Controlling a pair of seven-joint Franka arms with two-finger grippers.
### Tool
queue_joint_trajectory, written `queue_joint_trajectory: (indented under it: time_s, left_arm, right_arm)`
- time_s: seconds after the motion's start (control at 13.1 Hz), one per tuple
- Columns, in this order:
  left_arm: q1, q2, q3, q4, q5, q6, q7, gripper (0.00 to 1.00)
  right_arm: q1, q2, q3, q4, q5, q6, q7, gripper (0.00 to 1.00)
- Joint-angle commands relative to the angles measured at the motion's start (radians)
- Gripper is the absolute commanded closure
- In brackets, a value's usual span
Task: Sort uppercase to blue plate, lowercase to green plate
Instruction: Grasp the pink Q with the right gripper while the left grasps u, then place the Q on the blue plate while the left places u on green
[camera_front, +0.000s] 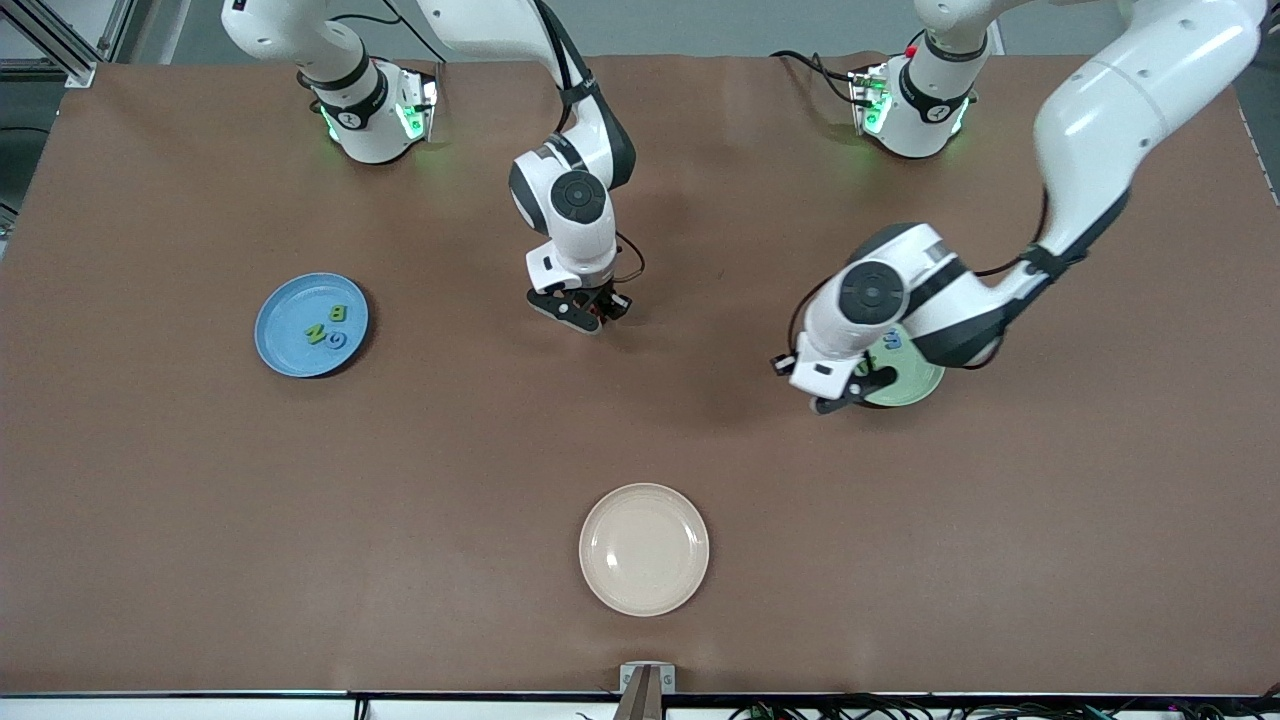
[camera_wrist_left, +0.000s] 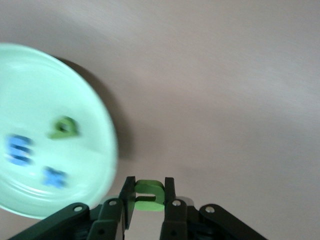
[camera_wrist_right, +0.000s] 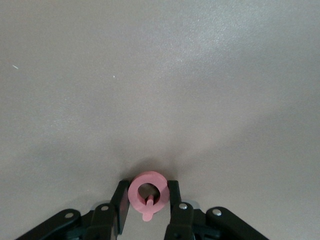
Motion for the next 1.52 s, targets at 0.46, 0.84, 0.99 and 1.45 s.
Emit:
queue_joint_trajectory:
  time_s: [0.46,0.84,0.99,1.45]
  left_arm:
    - [0.258,-0.002,-0.015,-0.110,0.100,0.035,0.277,0.88]
    - [0.249,0.004,0.061,-0.124,0.149,0.165,0.301,0.88]
    - [0.250,0.008,0.069,-0.128,0.156,0.185,0.315,0.88]
    - [0.252,-0.001,0.086,-0.136,0.166,0.195,0.320,0.37]
  right_arm:
    - [-0.012,-0.237,-0.144,-0.177,0.001,-0.132,-0.214,1.00]
    - [-0.008,-0.421,-0.312,-0.379,-0.215,-0.121,-0.379,1.00]
    - [-0.012,-0.476,-0.370,-0.423,-0.325,-0.124,-0.388,1.00]
    - [-0.147,-0.679,-0.487,-0.551,-0.569,-0.122,-0.511,1.00]
